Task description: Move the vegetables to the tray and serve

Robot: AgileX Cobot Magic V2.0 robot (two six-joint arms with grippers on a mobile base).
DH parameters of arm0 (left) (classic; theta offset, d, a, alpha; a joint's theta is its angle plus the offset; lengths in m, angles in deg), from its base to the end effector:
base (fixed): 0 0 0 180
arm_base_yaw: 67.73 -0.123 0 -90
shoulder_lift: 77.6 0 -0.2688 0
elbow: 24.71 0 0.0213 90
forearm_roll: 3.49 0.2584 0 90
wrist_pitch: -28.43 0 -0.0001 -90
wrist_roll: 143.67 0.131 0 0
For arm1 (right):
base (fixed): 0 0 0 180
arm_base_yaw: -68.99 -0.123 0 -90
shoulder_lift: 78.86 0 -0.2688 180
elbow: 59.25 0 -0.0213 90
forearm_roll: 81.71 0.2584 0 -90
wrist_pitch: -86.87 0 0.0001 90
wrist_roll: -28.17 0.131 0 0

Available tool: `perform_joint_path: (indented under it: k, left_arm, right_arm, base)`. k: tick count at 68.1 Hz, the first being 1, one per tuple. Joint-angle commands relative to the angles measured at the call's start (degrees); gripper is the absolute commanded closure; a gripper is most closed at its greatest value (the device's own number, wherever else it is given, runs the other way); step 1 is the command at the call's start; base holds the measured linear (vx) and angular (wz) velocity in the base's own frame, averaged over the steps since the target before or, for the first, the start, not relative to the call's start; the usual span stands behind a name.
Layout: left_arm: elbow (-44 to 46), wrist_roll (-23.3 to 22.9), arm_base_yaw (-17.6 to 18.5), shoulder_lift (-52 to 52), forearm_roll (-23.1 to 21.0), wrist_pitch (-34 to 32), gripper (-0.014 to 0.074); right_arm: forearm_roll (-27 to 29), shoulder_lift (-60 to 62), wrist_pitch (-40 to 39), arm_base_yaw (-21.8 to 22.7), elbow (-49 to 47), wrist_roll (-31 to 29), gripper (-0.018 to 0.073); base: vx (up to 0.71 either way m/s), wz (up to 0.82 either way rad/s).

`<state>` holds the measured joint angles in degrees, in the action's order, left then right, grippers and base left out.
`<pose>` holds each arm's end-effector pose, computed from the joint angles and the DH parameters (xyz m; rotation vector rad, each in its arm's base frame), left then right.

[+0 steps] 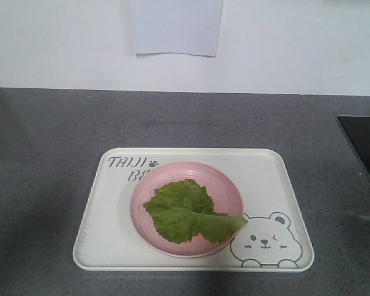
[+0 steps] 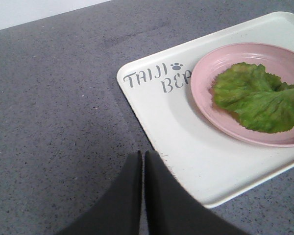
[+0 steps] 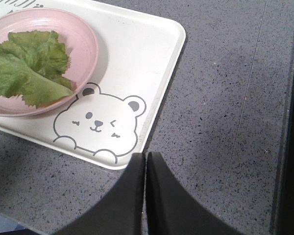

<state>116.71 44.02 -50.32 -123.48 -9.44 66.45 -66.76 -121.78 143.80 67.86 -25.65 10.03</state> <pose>0.1677 -0.0614 0.2921 0.4163 2.1006 -0.2158 0.1431 0.0312 0.3004 -0.3295 2.2742 0.1736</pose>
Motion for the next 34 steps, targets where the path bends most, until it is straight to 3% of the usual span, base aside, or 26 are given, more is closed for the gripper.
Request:
perform_joint_path:
  k: [1, 13, 22, 34]
  left_arm:
    - [0.83, -0.31, 0.16, 1.48, -0.06, -4.12, 0.0604]
    - [-7.57, -0.51, -1.45, 9.81, 3.32, -13.31, 0.0604]
    - [-17.80, -4.93, -6.12, 17.88, 3.27, -24.73, 0.0604]
    - [-28.15, -9.27, -11.91, 27.58, 3.52, -31.20, 0.0604]
  right_arm:
    - [0.69, -0.18, -2.98, -0.08, -1.30, -0.37, 0.0568]
    - [0.75, -0.18, -2.98, -0.08, -1.30, -0.37, 0.0568]
    - [0.75, -0.18, -2.98, -0.08, -1.30, -0.37, 0.0568]
    - [0.75, -0.18, -2.98, -0.08, -1.30, -0.37, 0.0568]
  base:
    - [0.00, 0.00]
    - [0.00, 0.00]
    - [0.00, 0.00]
    - [0.00, 0.00]
